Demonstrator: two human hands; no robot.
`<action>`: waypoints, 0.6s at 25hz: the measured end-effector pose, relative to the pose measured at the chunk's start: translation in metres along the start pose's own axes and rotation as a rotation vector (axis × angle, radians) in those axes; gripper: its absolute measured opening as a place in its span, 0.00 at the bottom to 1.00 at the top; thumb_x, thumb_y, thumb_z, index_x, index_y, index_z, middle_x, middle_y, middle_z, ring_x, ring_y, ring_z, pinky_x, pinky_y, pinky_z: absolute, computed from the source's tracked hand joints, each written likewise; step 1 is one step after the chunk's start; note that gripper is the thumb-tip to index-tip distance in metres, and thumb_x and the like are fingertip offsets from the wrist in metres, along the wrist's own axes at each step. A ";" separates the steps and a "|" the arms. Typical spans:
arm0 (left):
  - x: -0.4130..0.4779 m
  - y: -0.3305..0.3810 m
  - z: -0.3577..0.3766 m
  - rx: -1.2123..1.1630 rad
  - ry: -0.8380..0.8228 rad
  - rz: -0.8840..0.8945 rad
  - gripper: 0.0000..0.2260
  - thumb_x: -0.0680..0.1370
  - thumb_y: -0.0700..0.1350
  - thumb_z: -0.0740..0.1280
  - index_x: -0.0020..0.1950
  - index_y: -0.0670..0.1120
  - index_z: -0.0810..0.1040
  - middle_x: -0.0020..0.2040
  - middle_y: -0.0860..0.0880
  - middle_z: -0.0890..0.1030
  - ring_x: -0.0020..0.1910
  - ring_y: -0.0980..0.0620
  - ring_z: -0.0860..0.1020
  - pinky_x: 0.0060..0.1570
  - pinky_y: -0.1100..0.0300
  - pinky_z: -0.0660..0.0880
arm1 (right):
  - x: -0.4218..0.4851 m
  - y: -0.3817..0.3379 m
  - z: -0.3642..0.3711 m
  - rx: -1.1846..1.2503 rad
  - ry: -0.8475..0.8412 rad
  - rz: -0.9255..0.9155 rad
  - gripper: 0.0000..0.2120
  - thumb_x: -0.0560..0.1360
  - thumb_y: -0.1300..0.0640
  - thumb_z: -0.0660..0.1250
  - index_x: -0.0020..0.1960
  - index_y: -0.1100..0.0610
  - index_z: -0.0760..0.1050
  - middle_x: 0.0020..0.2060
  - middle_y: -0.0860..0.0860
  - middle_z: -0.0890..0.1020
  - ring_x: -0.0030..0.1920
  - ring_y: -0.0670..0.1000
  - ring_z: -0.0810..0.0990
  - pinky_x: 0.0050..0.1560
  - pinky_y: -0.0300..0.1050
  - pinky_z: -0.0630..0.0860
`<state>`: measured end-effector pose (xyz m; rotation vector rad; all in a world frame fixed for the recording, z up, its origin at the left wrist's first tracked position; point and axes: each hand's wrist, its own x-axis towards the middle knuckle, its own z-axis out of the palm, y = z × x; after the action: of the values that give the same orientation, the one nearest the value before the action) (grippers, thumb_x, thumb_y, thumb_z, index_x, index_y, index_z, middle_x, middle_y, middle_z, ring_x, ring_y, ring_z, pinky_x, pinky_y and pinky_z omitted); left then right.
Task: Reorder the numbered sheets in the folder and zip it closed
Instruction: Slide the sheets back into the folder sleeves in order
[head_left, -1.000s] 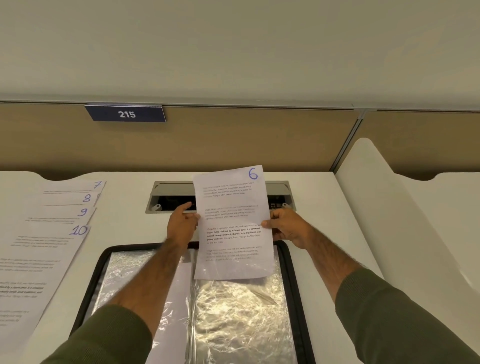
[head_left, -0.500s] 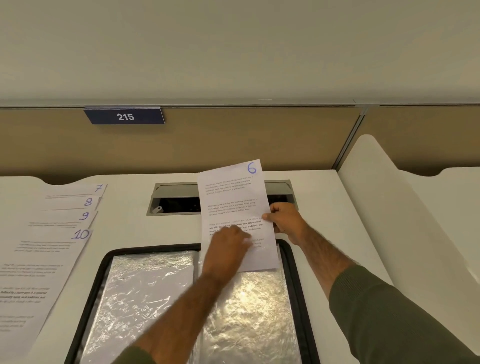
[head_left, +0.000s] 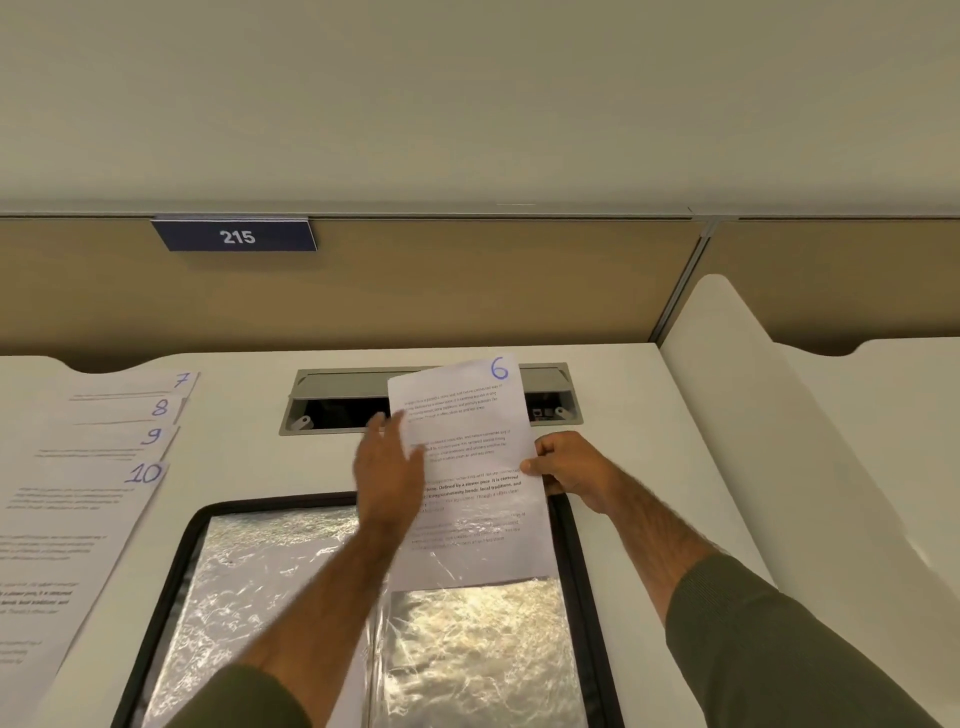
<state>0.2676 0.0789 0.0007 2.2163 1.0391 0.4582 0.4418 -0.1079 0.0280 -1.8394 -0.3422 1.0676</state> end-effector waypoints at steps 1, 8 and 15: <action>0.009 -0.002 -0.009 -0.130 -0.031 -0.113 0.28 0.81 0.47 0.67 0.80 0.49 0.61 0.76 0.46 0.68 0.74 0.44 0.67 0.74 0.45 0.64 | 0.000 0.001 -0.001 0.018 0.000 0.003 0.10 0.77 0.63 0.72 0.55 0.68 0.78 0.52 0.55 0.86 0.51 0.55 0.86 0.54 0.54 0.84; 0.049 -0.009 -0.028 -0.455 -0.186 -0.362 0.25 0.81 0.38 0.68 0.77 0.47 0.67 0.54 0.48 0.83 0.53 0.47 0.81 0.60 0.42 0.78 | 0.003 -0.009 -0.001 0.086 -0.015 -0.009 0.14 0.79 0.55 0.71 0.55 0.66 0.78 0.50 0.54 0.87 0.51 0.54 0.87 0.52 0.52 0.83; 0.037 -0.009 -0.021 -0.271 -0.317 -0.334 0.17 0.81 0.36 0.66 0.69 0.45 0.72 0.61 0.42 0.81 0.55 0.42 0.81 0.54 0.46 0.81 | 0.019 -0.023 0.009 0.035 0.240 -0.065 0.10 0.79 0.62 0.68 0.42 0.60 0.70 0.47 0.57 0.85 0.44 0.53 0.85 0.41 0.49 0.83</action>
<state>0.2739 0.1203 0.0120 1.7622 1.0754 0.0875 0.4504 -0.0792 0.0359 -1.8881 -0.2378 0.7933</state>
